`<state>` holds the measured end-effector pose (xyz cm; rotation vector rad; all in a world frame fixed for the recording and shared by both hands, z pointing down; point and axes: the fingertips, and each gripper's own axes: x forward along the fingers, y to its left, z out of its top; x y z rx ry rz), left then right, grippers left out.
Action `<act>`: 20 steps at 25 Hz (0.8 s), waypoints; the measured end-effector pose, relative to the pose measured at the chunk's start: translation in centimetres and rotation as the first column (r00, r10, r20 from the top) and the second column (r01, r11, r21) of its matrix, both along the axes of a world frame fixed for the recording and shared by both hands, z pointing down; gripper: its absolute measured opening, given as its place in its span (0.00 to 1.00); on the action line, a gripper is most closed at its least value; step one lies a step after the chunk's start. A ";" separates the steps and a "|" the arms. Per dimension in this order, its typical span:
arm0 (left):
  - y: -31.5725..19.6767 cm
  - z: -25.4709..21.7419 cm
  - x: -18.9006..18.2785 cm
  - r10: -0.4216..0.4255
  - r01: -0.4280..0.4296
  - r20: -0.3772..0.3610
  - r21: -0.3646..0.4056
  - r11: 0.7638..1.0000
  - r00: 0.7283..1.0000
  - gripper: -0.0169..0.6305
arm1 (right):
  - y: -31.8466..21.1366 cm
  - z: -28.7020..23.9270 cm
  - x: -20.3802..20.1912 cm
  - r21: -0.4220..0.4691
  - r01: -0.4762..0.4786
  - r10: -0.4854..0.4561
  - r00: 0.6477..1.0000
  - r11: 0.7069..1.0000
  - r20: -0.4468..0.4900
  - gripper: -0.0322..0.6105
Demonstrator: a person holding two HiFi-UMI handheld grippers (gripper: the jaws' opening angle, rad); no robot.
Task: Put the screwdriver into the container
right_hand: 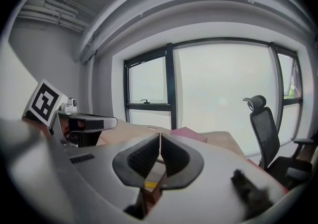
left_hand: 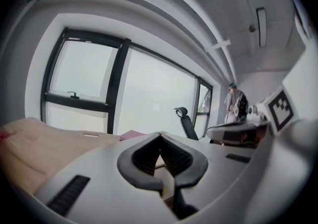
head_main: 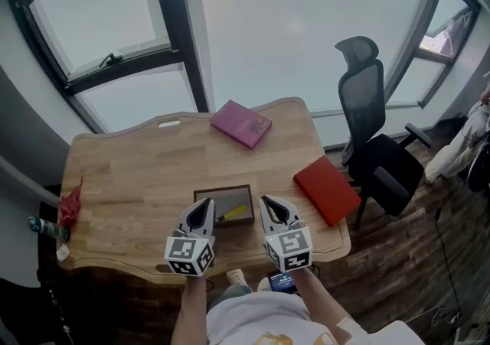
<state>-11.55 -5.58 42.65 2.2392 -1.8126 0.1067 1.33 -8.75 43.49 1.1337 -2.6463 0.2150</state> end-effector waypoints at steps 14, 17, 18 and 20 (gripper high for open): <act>3.8 -0.6 2.2 -0.061 0.060 0.092 0.007 0.998 0.994 0.05 | 2.8 0.1 1.9 0.014 0.037 -0.037 0.999 0.999 -0.009 0.10; 4.1 -1.1 2.3 -0.058 0.056 0.079 0.026 0.998 0.995 0.05 | 3.3 0.1 1.8 0.017 0.045 -0.045 0.999 0.999 -0.011 0.10; 4.2 -1.1 2.2 -0.062 0.061 0.072 0.025 0.998 0.995 0.05 | 3.5 0.1 1.8 0.018 0.048 -0.047 0.999 0.999 -0.009 0.10; 4.3 -1.0 1.9 -0.072 0.071 0.059 0.021 0.997 0.996 0.05 | 3.8 0.0 1.6 0.024 0.053 -0.053 0.999 0.998 -0.006 0.10</act>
